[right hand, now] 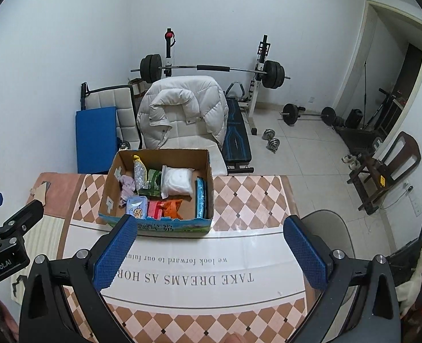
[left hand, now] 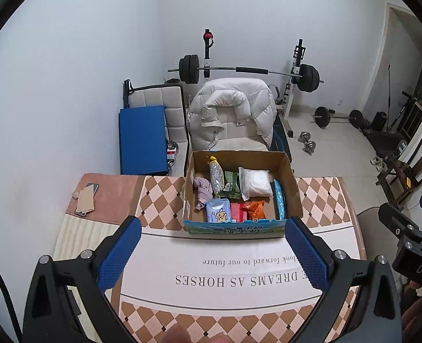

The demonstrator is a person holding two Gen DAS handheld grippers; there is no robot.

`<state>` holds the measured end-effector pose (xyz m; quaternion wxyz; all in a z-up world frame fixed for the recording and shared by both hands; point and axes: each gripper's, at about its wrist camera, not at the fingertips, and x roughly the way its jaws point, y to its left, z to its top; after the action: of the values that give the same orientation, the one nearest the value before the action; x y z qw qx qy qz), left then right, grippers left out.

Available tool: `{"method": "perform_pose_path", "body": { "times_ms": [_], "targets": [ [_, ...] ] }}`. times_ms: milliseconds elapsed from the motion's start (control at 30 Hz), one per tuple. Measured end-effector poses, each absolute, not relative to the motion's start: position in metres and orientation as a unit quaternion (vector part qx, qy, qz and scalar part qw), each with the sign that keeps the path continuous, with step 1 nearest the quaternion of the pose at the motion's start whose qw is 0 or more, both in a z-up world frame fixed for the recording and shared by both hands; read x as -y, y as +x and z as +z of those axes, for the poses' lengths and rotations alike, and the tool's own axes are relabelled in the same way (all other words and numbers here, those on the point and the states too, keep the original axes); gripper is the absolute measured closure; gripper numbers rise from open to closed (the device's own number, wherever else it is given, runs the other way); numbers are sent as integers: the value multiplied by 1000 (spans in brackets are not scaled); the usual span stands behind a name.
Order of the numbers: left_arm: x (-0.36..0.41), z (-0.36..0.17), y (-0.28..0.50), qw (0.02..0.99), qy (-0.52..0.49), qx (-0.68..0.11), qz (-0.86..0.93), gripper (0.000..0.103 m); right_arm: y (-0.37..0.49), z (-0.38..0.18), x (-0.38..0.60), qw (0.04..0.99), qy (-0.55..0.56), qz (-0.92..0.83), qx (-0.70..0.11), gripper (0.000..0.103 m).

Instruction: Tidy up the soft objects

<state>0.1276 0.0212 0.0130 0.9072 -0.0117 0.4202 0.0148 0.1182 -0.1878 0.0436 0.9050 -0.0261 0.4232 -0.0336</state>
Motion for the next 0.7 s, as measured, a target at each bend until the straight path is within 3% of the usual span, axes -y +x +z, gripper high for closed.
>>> {"method": "perform_pose_path", "body": {
  "times_ms": [700],
  "targets": [
    [-13,12,128,909,-6,-417,3,0,117,45,188,912,-45,-38,-407,0]
  ]
}}
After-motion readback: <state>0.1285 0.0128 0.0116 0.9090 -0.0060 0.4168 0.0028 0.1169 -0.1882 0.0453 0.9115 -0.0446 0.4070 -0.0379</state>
